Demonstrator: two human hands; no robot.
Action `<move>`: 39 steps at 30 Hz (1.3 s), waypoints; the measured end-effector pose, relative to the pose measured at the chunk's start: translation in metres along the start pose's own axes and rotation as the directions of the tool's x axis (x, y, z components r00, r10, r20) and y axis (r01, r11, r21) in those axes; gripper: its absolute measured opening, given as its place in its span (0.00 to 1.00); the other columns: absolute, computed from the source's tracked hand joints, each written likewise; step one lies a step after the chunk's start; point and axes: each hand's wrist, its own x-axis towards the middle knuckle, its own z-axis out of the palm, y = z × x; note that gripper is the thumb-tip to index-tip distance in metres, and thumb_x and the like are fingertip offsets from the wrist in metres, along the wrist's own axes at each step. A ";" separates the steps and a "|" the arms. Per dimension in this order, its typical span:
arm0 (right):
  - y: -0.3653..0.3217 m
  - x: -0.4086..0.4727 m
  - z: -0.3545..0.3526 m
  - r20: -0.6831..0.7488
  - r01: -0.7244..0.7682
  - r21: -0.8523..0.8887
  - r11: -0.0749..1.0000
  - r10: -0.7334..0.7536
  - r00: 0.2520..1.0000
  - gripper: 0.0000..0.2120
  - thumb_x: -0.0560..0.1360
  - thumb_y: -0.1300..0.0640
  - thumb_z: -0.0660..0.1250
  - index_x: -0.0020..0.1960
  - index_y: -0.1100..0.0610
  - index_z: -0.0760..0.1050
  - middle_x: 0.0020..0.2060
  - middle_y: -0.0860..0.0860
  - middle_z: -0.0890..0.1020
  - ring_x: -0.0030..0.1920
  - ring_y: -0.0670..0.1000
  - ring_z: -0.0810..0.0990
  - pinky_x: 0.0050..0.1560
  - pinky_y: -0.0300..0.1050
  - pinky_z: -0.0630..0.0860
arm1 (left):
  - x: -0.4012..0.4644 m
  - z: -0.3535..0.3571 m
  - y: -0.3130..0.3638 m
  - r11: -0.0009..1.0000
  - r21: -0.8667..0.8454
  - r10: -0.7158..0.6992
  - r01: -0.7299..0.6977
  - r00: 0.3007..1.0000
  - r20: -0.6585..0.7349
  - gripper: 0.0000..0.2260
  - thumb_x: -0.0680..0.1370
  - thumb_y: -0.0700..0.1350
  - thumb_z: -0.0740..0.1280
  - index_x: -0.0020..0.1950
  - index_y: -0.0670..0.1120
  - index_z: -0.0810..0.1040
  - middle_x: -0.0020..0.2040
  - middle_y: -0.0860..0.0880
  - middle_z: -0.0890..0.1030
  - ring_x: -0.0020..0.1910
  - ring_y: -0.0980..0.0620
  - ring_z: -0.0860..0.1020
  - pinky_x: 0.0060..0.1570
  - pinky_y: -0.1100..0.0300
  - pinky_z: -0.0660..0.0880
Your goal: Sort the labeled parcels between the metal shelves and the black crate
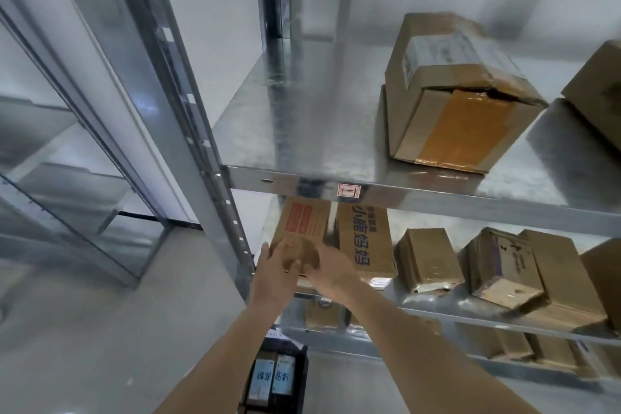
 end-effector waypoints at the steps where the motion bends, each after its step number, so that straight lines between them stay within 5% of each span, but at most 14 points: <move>1: 0.002 0.003 0.000 0.010 -0.005 0.011 1.000 0.004 1.000 0.29 0.81 0.51 0.63 0.78 0.40 0.57 0.63 0.52 0.79 0.56 0.54 0.81 0.58 0.52 0.82 | 0.003 0.002 0.000 1.000 0.000 0.006 -0.006 1.000 -0.017 0.22 0.81 0.53 0.61 0.76 0.54 0.64 0.76 0.47 0.65 0.70 0.45 0.70 0.66 0.45 0.73; 7: 0.013 0.017 0.002 -0.008 -0.063 0.169 0.984 0.065 0.998 0.35 0.82 0.59 0.62 0.82 0.40 0.50 0.65 0.53 0.76 0.56 0.53 0.81 0.59 0.52 0.82 | 0.014 0.005 -0.002 1.000 -0.003 -0.003 0.003 0.999 -0.043 0.18 0.82 0.47 0.61 0.72 0.56 0.68 0.60 0.48 0.70 0.48 0.55 0.70 0.49 0.63 0.70; 13: 0.016 0.013 0.003 -0.053 -0.108 0.187 0.976 0.120 0.991 0.39 0.82 0.64 0.61 0.83 0.46 0.42 0.73 0.57 0.61 0.59 0.55 0.79 0.62 0.49 0.78 | 0.029 0.011 -0.008 0.999 0.039 -0.003 0.005 0.999 -0.032 0.23 0.79 0.49 0.65 0.73 0.59 0.63 0.61 0.51 0.76 0.55 0.49 0.78 0.56 0.53 0.78; 17: 0.014 0.011 0.010 -0.039 -0.092 0.246 0.965 0.105 0.994 0.43 0.81 0.64 0.62 0.83 0.43 0.38 0.74 0.53 0.69 0.66 0.55 0.77 0.65 0.50 0.76 | 0.026 0.007 -0.001 0.999 -0.034 -0.023 0.023 1.000 0.013 0.26 0.79 0.44 0.68 0.75 0.53 0.65 0.63 0.54 0.79 0.61 0.49 0.78 0.61 0.54 0.74; 25: 0.010 -0.014 -0.004 -0.127 -0.062 0.333 0.941 0.110 0.986 0.44 0.76 0.68 0.67 0.83 0.45 0.49 0.69 0.52 0.69 0.66 0.56 0.76 0.67 0.53 0.76 | 0.007 -0.005 0.004 0.999 -0.049 -0.015 0.016 1.000 0.003 0.20 0.73 0.42 0.70 0.63 0.52 0.70 0.55 0.52 0.74 0.55 0.50 0.77 0.43 0.69 0.71; 31: 0.002 -0.056 -0.016 -0.178 -0.069 0.326 0.943 0.133 0.975 0.38 0.75 0.62 0.70 0.79 0.45 0.59 0.67 0.54 0.67 0.56 0.52 0.73 0.65 0.49 0.74 | -0.030 -0.017 0.008 0.965 -0.260 -0.018 0.028 0.999 0.040 0.26 0.69 0.39 0.71 0.66 0.50 0.72 0.58 0.50 0.76 0.55 0.51 0.77 0.55 0.56 0.78; 35: -0.003 -0.096 -0.016 -0.222 -0.062 0.389 0.919 0.158 0.962 0.28 0.76 0.60 0.71 0.72 0.50 0.67 0.62 0.50 0.76 0.61 0.53 0.78 0.64 0.50 0.78 | -0.066 -0.029 0.008 0.902 -0.427 -0.039 0.054 0.998 0.043 0.24 0.72 0.39 0.74 0.65 0.47 0.69 0.58 0.50 0.77 0.55 0.49 0.78 0.56 0.54 0.77; 39: -0.014 -0.149 -0.015 -0.212 -0.024 0.522 0.852 0.157 0.964 0.27 0.77 0.58 0.73 0.71 0.53 0.65 0.52 0.41 0.76 0.61 0.50 0.78 0.67 0.50 0.76 | -0.108 -0.047 0.009 0.854 -0.519 -0.019 0.047 0.998 0.058 0.23 0.73 0.34 0.72 0.63 0.47 0.69 0.60 0.47 0.77 0.48 0.54 0.78 0.45 0.61 0.78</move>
